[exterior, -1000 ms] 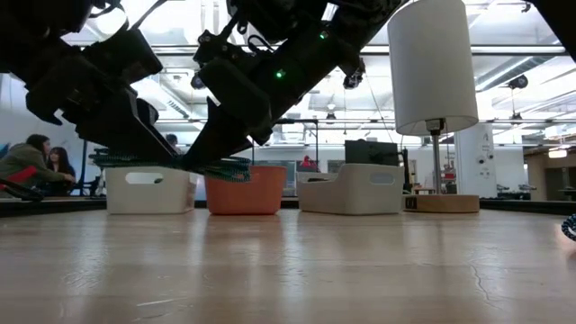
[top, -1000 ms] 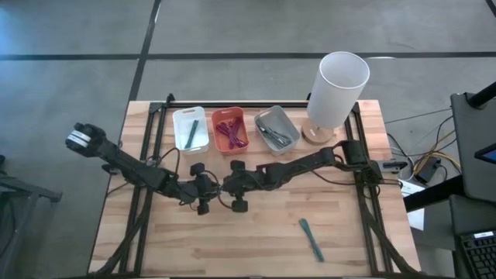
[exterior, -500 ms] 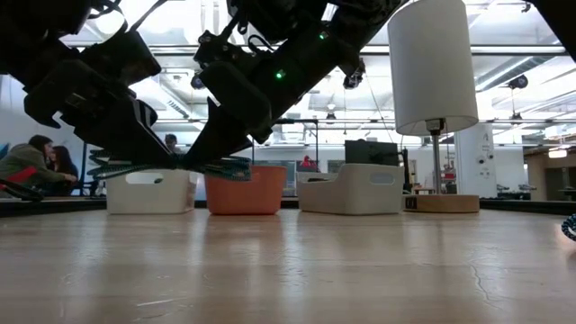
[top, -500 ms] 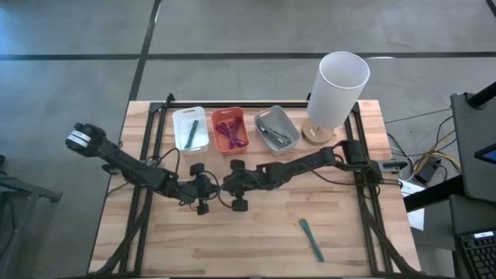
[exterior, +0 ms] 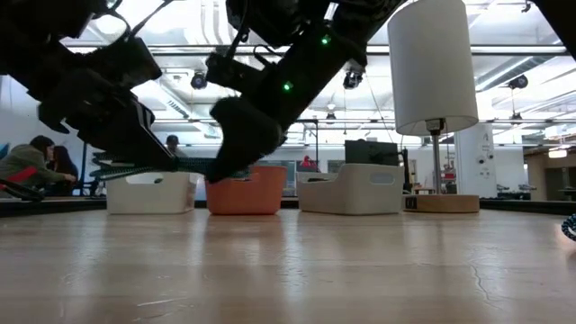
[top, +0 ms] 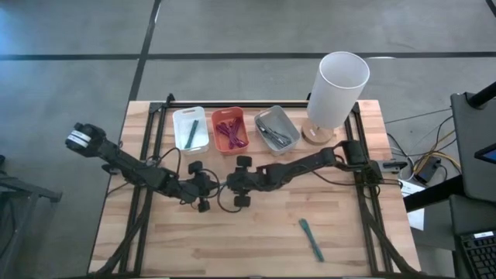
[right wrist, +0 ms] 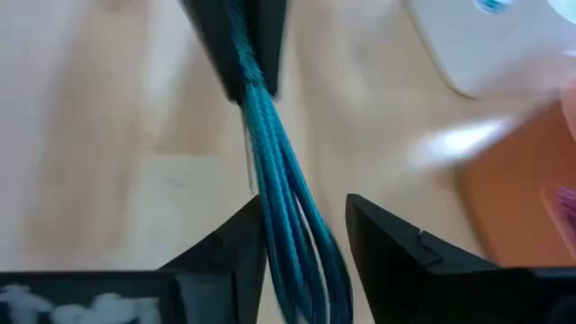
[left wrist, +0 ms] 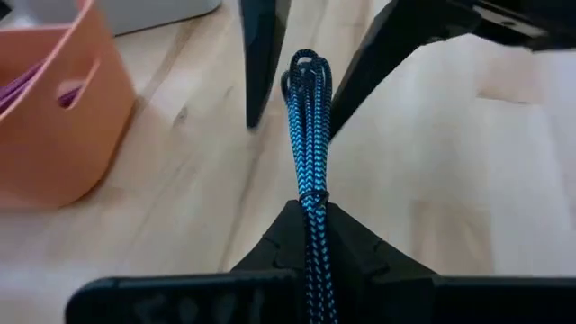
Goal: Pick & Place USB Port
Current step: Put the top black and blue USB cable into the white bin
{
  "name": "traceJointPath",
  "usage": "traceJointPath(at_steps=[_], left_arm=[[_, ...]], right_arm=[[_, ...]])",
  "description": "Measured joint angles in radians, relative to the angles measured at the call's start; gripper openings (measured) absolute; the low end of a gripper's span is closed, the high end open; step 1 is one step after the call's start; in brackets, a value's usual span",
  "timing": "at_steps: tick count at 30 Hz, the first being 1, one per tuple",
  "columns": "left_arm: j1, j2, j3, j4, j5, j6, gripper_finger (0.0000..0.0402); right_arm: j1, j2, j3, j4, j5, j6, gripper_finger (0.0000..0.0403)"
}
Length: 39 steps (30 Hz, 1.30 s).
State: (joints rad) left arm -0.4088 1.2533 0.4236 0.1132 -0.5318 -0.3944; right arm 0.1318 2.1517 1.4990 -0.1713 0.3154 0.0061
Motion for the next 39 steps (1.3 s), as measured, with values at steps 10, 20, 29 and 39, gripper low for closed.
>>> traceJointPath(at_steps=[10,20,29,39], left_arm=[[0.001,-0.03,0.001,-0.139,-0.075,-0.104,0.0024],[0.071,-0.177,0.069,-0.379,-0.566,-0.14,0.0022],[0.354,-0.257,0.075,-0.421,-0.544,-0.191,0.0022],[0.658,-0.179,0.044,-0.424,-0.342,-0.281,0.0023]], right_arm=[[0.004,0.0,-0.001,-0.214,0.044,0.097,0.0184],[0.014,0.001,-0.001,-0.217,0.043,0.099,0.0189],[0.014,0.001,-0.001,-0.215,0.043,0.099,0.0189],[0.014,0.002,-0.001,-0.215,0.043,0.099,0.0189]])
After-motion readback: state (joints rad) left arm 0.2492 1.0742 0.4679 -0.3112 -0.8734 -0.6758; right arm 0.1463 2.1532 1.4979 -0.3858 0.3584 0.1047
